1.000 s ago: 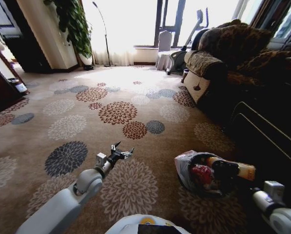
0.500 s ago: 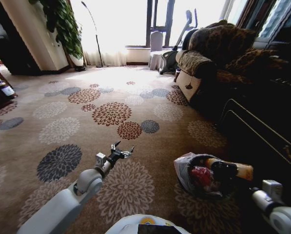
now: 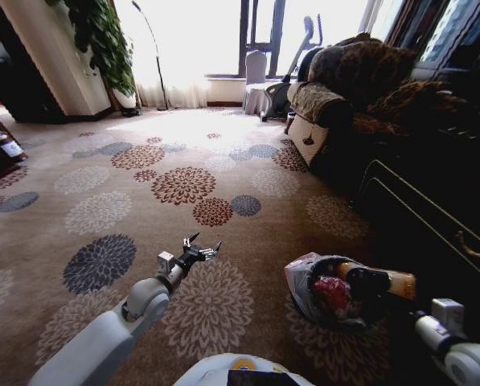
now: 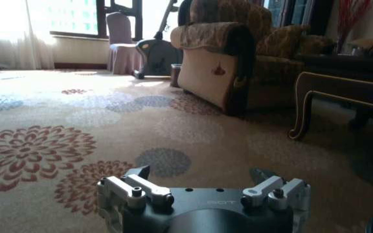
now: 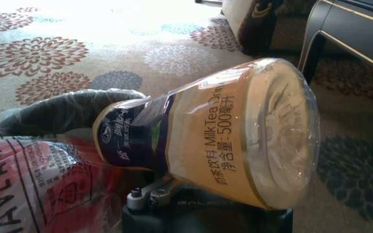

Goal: Pick up the trash from the ground and place it into the trash bin.

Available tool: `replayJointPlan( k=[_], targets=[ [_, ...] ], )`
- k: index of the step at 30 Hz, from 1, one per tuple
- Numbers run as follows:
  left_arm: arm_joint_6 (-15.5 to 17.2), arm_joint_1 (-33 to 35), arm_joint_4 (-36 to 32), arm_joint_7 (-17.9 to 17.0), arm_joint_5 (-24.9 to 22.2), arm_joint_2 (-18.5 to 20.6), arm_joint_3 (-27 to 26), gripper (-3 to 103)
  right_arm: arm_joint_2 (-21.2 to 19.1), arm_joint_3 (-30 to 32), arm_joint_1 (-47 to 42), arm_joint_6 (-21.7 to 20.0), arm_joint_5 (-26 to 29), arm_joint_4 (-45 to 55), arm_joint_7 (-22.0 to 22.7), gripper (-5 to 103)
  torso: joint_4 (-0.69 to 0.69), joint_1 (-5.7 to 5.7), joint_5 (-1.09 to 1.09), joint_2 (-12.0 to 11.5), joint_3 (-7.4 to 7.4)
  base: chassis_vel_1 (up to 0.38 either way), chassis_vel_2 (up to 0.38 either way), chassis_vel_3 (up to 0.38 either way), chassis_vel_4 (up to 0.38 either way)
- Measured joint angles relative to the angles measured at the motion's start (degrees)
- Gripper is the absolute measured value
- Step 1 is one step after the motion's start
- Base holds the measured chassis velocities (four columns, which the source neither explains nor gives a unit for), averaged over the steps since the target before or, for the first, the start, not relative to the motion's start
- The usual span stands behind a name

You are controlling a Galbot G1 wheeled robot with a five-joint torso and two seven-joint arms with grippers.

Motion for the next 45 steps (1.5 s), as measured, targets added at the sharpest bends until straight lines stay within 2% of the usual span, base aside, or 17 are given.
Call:
replayJointPlan(
  k=[9,15,19,24,25,27,30,31,33,34,40,45],
  targets=[
    [0.33,0.42,-0.13,0.15,0.20,-0.27,-0.28,100,-0.03,-0.69,0.65,0.00,-0.34,-0.05,-0.25,1,0.01,0.00,0.00,0.00,0.00,0.117,-0.099,-0.092,0.128],
    [-1.26,0.62,0.36,-1.39,0.89,-0.55,-0.03,100,-0.62,-1.64,2.03,0.14,-0.09,-1.04,0.05,1,0.05,0.00,0.00,0.00,0.00,0.106,-0.013,-0.022,0.093],
    [-1.38,1.10,0.35,-1.50,0.94,-0.47,-0.37,100,-1.66,-2.17,3.82,-0.33,1.12,-3.34,1.96,1,-0.02,0.00,0.00,0.00,0.01,0.014,-0.001,0.000,0.013],
    [-1.47,1.49,0.35,-1.51,1.04,-0.48,-0.69,100,-5.19,-0.71,5.88,-4.42,3.50,-7.02,2.65,1,0.01,0.00,0.04,0.00,0.01,0.000,0.000,0.000,0.000],
    [-1.48,1.52,0.36,-1.53,1.08,-0.58,-0.72,100,-7.23,0.21,6.46,-5.73,4.22,-8.65,1.93,1,0.00,0.00,-0.03,0.00,0.01,0.000,0.000,0.000,0.000],
    [-1.48,1.50,0.43,-1.54,1.15,-0.69,-0.72,100,-8.77,0.59,7.00,-6.43,5.11,-9.82,1.15,1,-0.01,0.00,-0.03,0.00,0.01,0.000,0.000,0.000,0.000],
    [-1.46,1.32,0.58,-1.55,1.37,-1.10,-0.42,100,-12.03,0.27,9.85,-7.75,6.99,-13.19,-0.37,1,0.02,0.00,0.03,0.00,0.01,0.000,0.000,0.000,0.000],
    [-1.46,1.32,0.58,-1.55,1.37,-1.10,-0.42,100,-12.03,0.27,9.85,-7.75,6.99,-13.19,-0.37,1,0.02,0.00,0.03,0.00,0.01,0.000,0.000,0.000,0.000],
    [-1.39,1.29,0.64,-1.61,1.61,-1.36,-0.19,100,-13.75,-1.19,13.53,-8.91,7.44,-17.00,-3.15,1,0.02,0.00,-0.03,0.00,0.01,0.000,0.000,0.000,0.000],
    [-1.37,1.36,0.64,-1.63,1.76,-1.45,-0.15,100,-14.18,-2.46,15.59,-8.93,7.30,-19.14,-3.75,1,0.03,0.00,0.02,0.00,0.01,0.000,0.000,0.000,0.000],
    [-1.36,1.97,0.63,-1.67,2.10,-1.50,-0.39,100,-14.25,-5.52,20.77,-8.49,5.40,-26.08,-4.63,1,0.02,0.00,0.02,-0.01,0.01,0.000,0.000,0.000,0.000],
    [-1.37,2.09,0.60,-1.93,2.14,-1.42,-0.69,100,-14.17,-5.81,22.05,-8.25,2.55,-31.62,-9.07,1,-0.03,0.00,0.00,-0.01,0.00,0.000,0.000,0.000,0.000]
  ],
)
